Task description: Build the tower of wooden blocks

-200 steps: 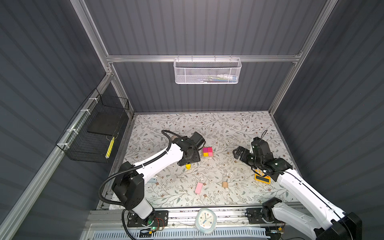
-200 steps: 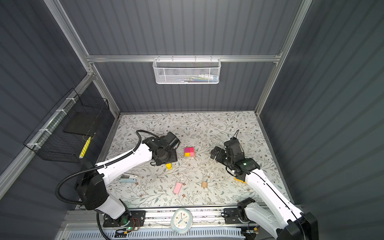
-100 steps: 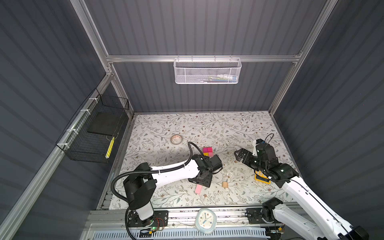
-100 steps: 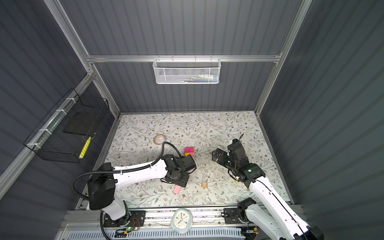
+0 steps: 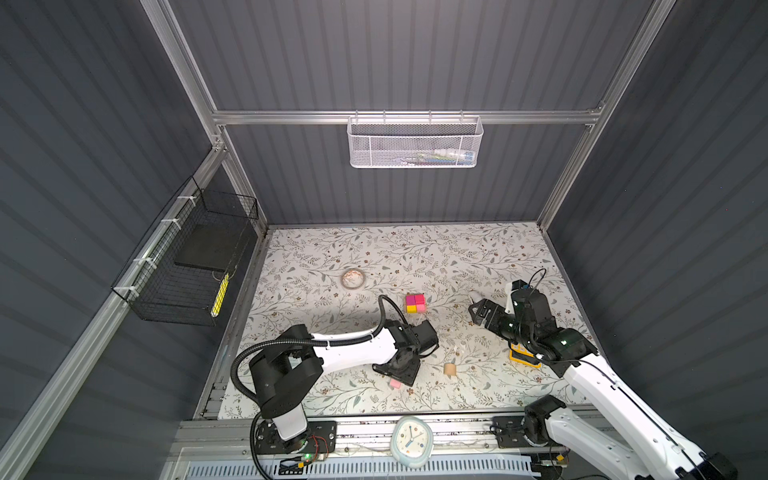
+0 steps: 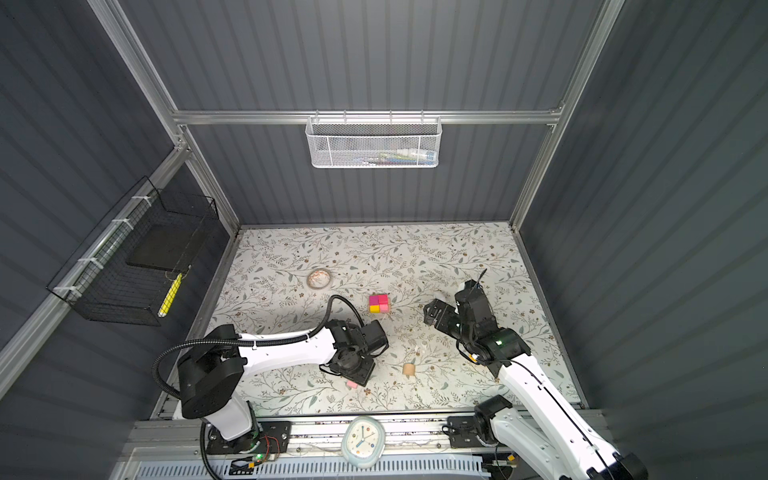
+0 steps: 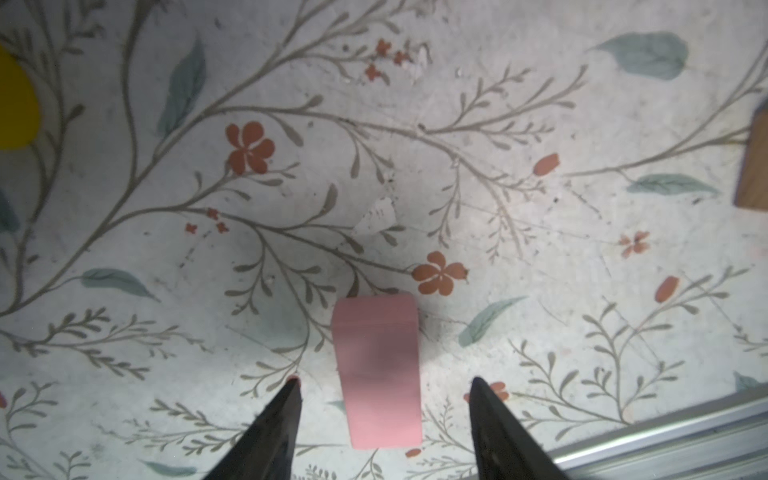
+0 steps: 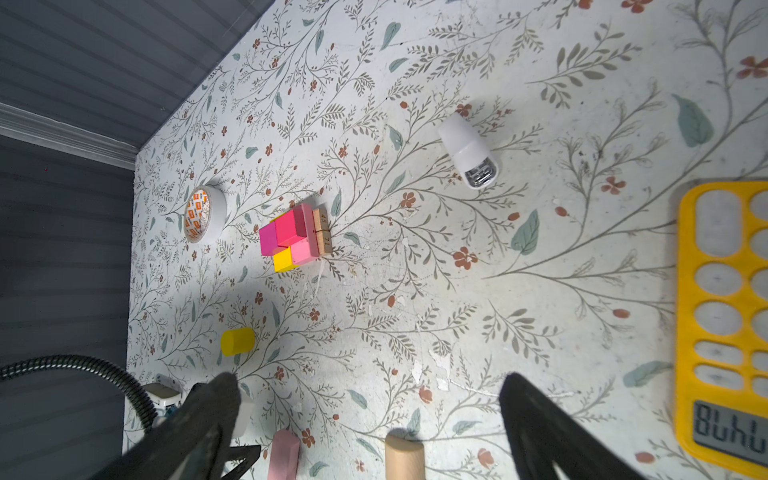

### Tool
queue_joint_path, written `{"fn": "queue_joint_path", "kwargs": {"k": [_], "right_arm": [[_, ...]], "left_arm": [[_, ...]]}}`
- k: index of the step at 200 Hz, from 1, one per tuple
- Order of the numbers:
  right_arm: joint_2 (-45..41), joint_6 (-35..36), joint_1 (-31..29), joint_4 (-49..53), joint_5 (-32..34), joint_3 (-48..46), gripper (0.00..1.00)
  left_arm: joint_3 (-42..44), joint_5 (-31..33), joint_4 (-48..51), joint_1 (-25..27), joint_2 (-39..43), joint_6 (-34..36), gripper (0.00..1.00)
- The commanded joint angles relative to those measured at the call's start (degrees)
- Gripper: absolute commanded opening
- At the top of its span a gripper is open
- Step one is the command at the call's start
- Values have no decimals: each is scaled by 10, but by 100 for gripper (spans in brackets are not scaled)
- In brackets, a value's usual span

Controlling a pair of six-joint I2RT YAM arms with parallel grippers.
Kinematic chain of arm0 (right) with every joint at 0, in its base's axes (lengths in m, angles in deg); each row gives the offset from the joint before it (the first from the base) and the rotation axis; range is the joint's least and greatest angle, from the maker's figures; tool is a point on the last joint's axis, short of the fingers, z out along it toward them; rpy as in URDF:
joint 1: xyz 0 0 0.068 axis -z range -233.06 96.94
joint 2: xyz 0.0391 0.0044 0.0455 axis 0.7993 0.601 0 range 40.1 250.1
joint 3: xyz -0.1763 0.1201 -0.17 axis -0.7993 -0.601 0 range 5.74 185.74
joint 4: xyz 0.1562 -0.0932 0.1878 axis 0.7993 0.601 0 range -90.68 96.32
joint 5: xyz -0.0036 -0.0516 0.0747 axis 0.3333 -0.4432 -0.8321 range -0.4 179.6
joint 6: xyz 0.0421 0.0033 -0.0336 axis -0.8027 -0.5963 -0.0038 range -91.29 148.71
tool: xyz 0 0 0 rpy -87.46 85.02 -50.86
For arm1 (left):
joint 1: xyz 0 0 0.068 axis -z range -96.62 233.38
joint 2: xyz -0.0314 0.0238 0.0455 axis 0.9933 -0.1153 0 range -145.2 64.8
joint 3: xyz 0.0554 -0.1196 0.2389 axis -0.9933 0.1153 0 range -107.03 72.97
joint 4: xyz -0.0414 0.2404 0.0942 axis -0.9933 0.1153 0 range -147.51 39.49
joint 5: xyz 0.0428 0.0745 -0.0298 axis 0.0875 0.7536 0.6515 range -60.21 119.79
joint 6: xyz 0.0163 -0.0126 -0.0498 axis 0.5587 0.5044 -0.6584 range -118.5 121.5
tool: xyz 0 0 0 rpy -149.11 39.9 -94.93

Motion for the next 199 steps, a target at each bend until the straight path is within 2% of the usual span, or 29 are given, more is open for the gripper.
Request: {"fn": "queue_joint_path", "kwargs": {"k": [1, 28, 90, 104, 157, 181, 199], "right_arm": [[-3, -2, 1, 12, 7, -5, 99], [-4, -4, 2, 13, 7, -4, 99], [-1, -6, 1, 12, 7, -5, 99], [-1, -5, 2, 13, 8, -5, 99], [-4, -7, 1, 18, 13, -3, 99], [-5, -6, 1, 19, 16, 0, 99], [-7, -6, 1, 20, 16, 2, 99]], "left_arm": [[16, -11, -14, 2, -21, 10, 59], [24, -24, -29, 3, -30, 5, 53], [-5, 3, -9, 3, -41, 38, 26], [-15, 16, 0, 3, -46, 62, 18], [-42, 64, 8, 3, -51, 176, 0], [-50, 65, -4, 3, -50, 230, 0], [-56, 42, -20, 2, -50, 276, 0]]}}
